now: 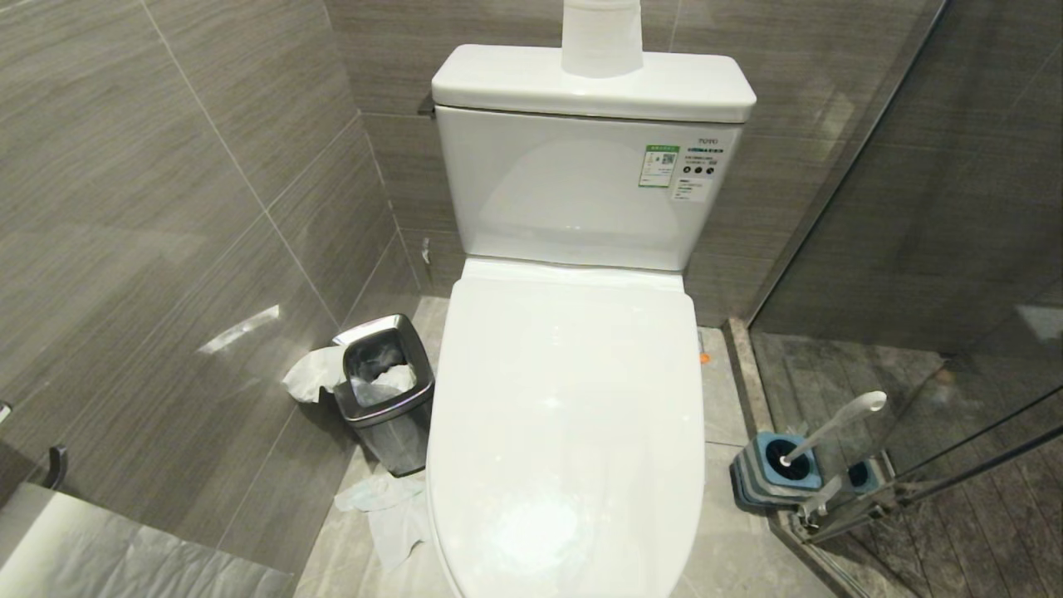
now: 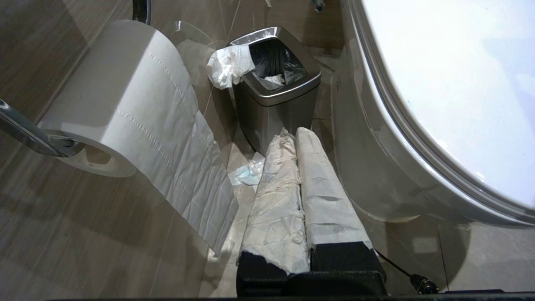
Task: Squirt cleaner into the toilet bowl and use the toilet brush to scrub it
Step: Use the left hand to lift the toilet lid slightly
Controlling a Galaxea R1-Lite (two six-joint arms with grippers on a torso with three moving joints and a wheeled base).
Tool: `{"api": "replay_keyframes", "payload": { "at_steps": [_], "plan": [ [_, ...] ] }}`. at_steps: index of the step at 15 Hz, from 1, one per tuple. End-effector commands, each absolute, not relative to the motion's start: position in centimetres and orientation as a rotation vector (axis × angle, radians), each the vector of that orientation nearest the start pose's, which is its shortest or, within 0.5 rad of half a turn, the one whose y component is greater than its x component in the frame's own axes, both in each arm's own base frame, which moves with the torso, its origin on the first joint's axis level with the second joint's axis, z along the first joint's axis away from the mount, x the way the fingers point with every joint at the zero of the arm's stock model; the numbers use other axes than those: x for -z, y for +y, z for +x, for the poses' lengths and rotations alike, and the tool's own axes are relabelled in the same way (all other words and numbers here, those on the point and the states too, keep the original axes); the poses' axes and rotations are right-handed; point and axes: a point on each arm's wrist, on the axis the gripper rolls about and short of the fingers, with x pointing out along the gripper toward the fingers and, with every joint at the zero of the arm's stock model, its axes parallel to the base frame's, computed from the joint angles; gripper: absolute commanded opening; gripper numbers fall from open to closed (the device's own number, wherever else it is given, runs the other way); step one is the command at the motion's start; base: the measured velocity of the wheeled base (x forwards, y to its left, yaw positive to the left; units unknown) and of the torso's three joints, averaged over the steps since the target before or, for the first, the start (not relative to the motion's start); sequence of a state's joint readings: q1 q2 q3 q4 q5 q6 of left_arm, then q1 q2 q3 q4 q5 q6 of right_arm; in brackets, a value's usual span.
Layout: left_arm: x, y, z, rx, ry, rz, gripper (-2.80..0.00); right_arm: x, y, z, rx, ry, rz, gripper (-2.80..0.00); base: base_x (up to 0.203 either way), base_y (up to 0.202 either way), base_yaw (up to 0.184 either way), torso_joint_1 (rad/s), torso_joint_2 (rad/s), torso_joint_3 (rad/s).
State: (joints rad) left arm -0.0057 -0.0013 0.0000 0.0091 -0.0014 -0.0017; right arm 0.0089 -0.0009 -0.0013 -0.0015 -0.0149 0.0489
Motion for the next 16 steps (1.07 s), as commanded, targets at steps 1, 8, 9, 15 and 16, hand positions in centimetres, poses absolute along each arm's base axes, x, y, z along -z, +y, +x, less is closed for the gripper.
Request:
{"api": "replay_keyframes", "payload": {
  "at_steps": [1, 8, 9, 15, 16],
  "plan": [
    [-7.37, 0.01, -2.26, 0.008, 0.012, -0.002, -2.8, -7.61, -0.06, -2.29, 0.006, -0.003, 0.049, -2.8, 0.0, 0.0, 0.0, 0.0, 0.0, 0.0],
    [-7.37, 0.01, -2.26, 0.008, 0.012, -0.002, -2.8, -7.61, -0.06, -2.29, 0.006, -0.003, 0.049, -2.8, 0.0, 0.0, 0.0, 0.0, 0.0, 0.0],
    [-7.37, 0.01, -2.26, 0.008, 0.012, -0.002, -2.8, -7.6, -0.06, -2.29, 0.006, -0.003, 0.049, -2.8, 0.0, 0.0, 0.0, 0.0, 0.0, 0.0],
    [-7.37, 0.01, -2.26, 0.009, 0.012, -0.002, -2.8, -7.61, -0.06, -2.29, 0.006, -0.003, 0.049, -2.8, 0.0, 0.0, 0.0, 0.0, 0.0, 0.0],
    [-7.37, 0.01, -2.26, 0.008, 0.012, -0.002, -2.8, -7.61, -0.06, -2.29, 0.006, -0.003, 0.049, -2.8, 0.0, 0.0, 0.0, 0.0, 0.0, 0.0]
  ]
}}
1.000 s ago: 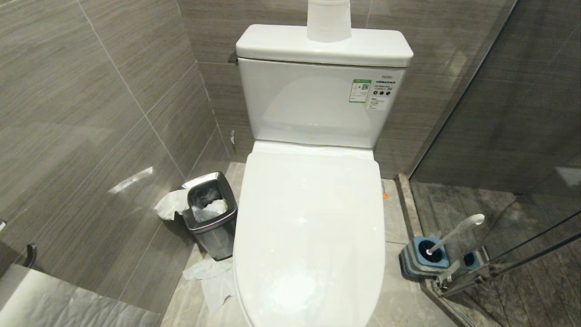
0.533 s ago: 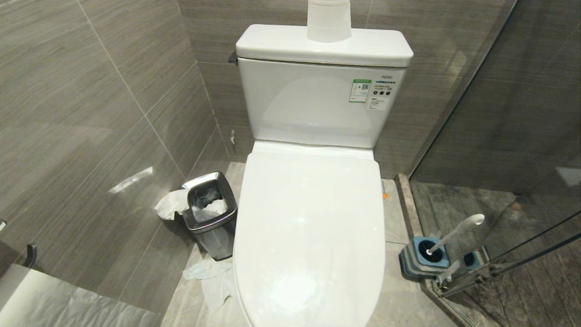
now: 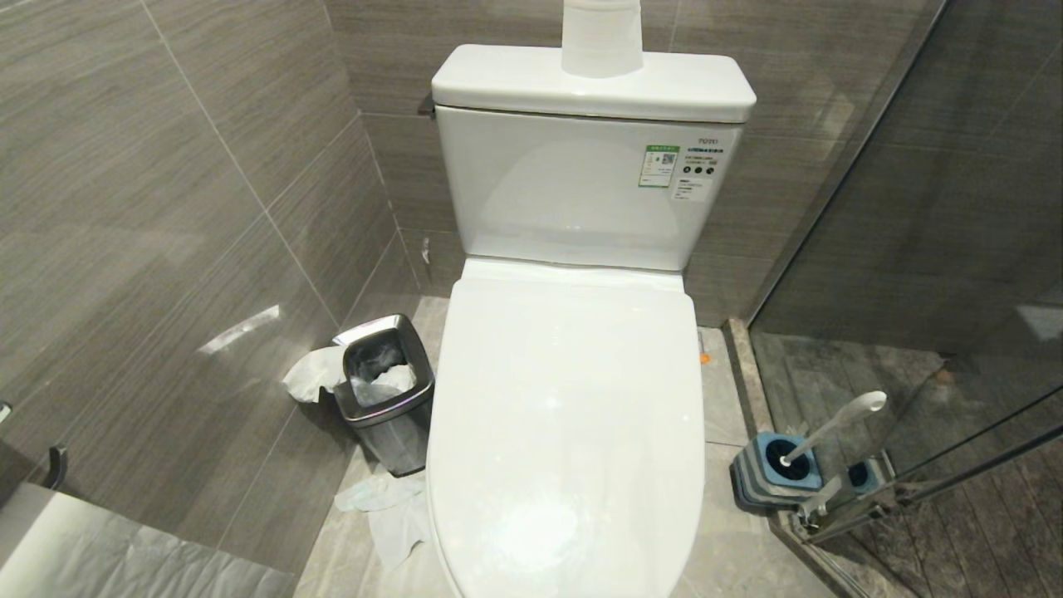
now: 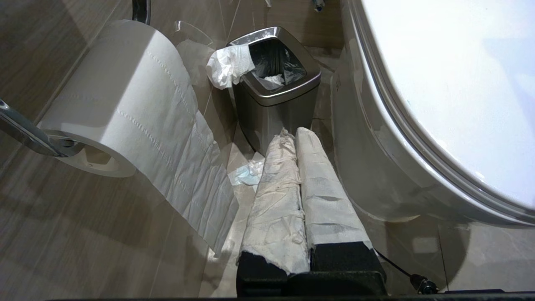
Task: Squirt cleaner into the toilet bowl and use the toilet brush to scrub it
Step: Use the left hand to lift the toilet lid slightly
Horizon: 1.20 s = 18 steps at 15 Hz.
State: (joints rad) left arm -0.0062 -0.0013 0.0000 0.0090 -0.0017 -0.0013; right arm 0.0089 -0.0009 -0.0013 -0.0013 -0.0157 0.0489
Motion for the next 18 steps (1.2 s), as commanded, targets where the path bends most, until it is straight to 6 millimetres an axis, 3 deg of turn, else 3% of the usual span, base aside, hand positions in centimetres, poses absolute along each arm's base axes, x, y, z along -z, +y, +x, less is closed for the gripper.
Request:
{"api": "replay_keyframes", "payload": {
  "at_steps": [1, 18],
  "plan": [
    [-7.37, 0.01, -2.26, 0.008, 0.012, -0.002, -2.8, -7.61, -0.06, -2.29, 0.006, -0.003, 0.049, -2.8, 0.0, 0.0, 0.0, 0.0, 0.0, 0.0],
    [-7.37, 0.01, -2.26, 0.008, 0.012, -0.002, -2.8, -7.6, -0.06, -2.29, 0.006, -0.003, 0.049, -2.8, 0.0, 0.0, 0.0, 0.0, 0.0, 0.0]
  ]
}}
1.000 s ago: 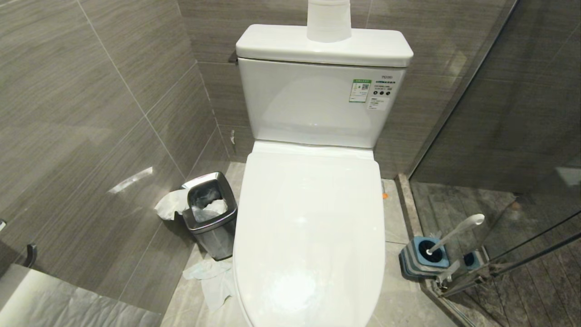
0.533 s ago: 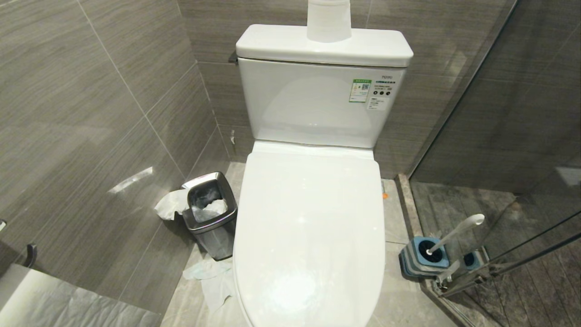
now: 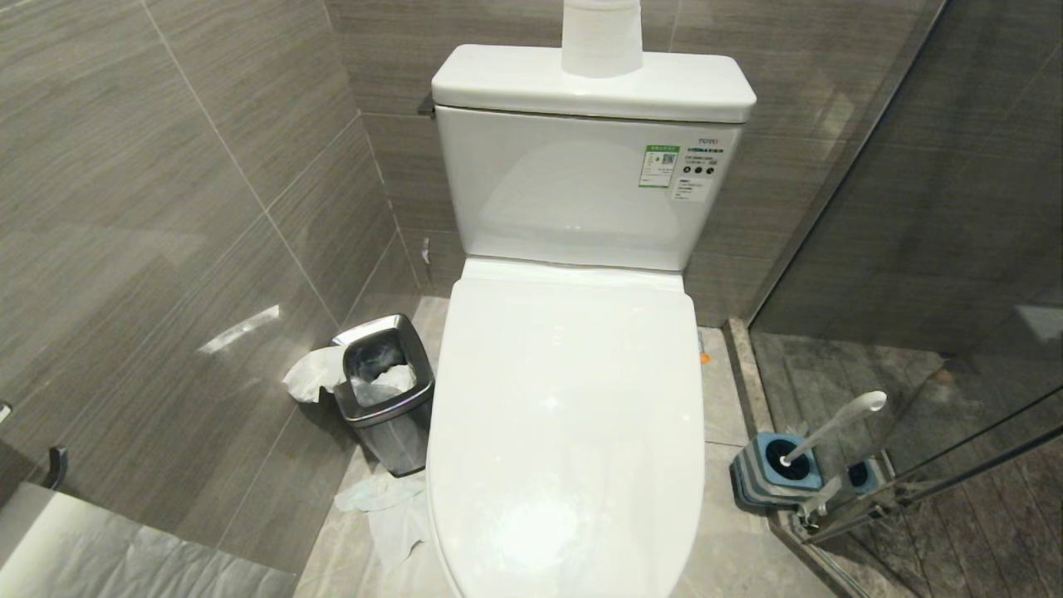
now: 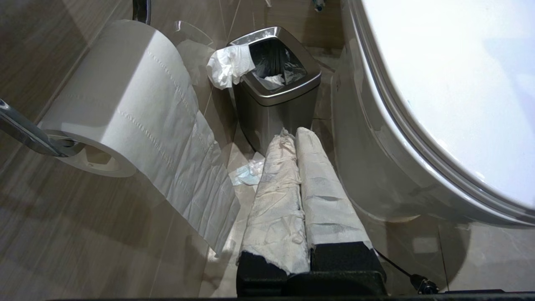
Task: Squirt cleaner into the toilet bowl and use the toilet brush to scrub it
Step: Use the left hand to lift the toilet lid slightly
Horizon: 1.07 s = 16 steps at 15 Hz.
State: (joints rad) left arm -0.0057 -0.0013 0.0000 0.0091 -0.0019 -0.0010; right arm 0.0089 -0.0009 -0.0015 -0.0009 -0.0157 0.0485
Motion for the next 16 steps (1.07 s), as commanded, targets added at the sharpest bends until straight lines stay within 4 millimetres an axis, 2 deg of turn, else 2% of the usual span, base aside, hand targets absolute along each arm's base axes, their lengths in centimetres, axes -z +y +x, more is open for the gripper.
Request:
{"api": "replay_keyframes", "payload": {
  "at_steps": [1, 16],
  "plan": [
    [-7.37, 0.01, -2.26, 0.008, 0.012, -0.002, -2.8, -7.61, -0.06, -2.29, 0.006, -0.003, 0.049, -2.8, 0.0, 0.0, 0.0, 0.0, 0.0, 0.0],
    [-7.37, 0.01, -2.26, 0.008, 0.012, -0.002, -2.8, -7.61, -0.06, -2.29, 0.006, -0.003, 0.049, -2.8, 0.0, 0.0, 0.0, 0.0, 0.0, 0.0]
  ]
}}
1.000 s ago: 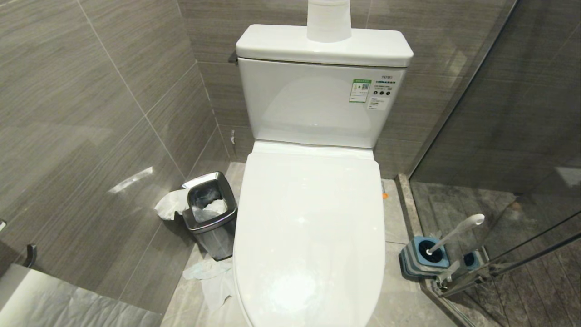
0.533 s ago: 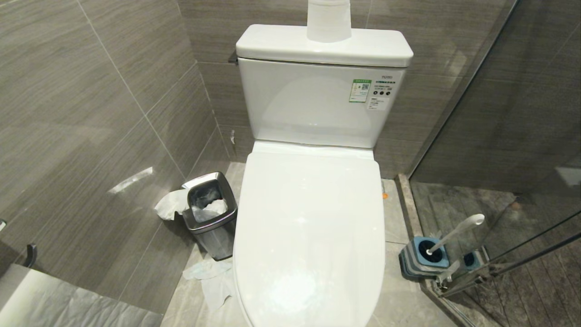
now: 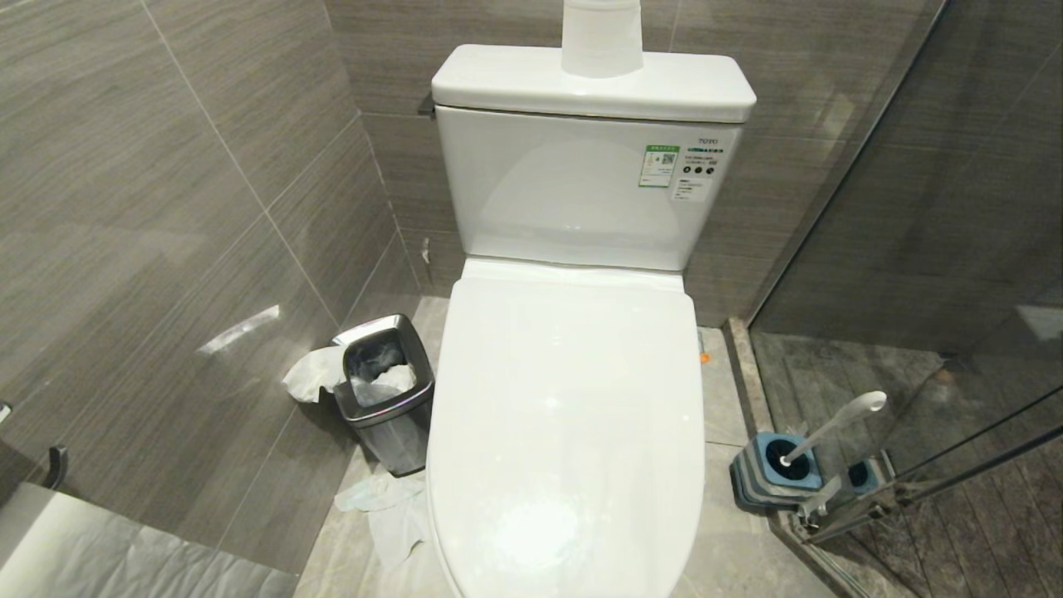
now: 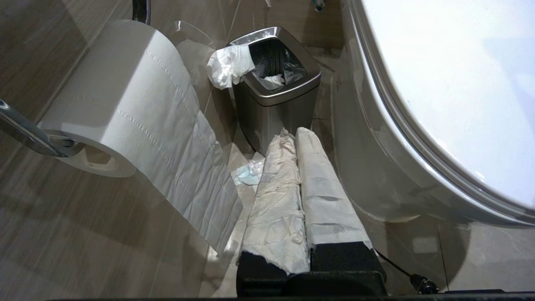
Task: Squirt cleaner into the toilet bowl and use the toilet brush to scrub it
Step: Use the left hand to lift the toilet lid slightly
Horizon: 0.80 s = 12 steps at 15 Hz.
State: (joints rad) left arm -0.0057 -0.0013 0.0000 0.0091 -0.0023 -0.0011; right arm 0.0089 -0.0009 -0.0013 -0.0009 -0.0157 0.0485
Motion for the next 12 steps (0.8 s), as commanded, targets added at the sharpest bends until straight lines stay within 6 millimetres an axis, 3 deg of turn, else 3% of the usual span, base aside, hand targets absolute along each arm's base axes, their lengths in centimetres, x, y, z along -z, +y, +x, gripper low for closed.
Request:
{"api": "replay_keyframes", "payload": {
  "at_steps": [1, 12],
  "plan": [
    [-7.37, 0.01, -2.26, 0.008, 0.012, -0.002, -2.8, -7.6, -0.06, -2.29, 0.006, -0.003, 0.049, -2.8, 0.0, 0.0, 0.0, 0.0, 0.0, 0.0],
    [-7.37, 0.01, -2.26, 0.009, 0.012, 0.003, -2.8, -7.59, -0.06, -2.29, 0.006, -0.002, 0.049, -2.8, 0.0, 0.0, 0.0, 0.0, 0.0, 0.0]
  ]
}}
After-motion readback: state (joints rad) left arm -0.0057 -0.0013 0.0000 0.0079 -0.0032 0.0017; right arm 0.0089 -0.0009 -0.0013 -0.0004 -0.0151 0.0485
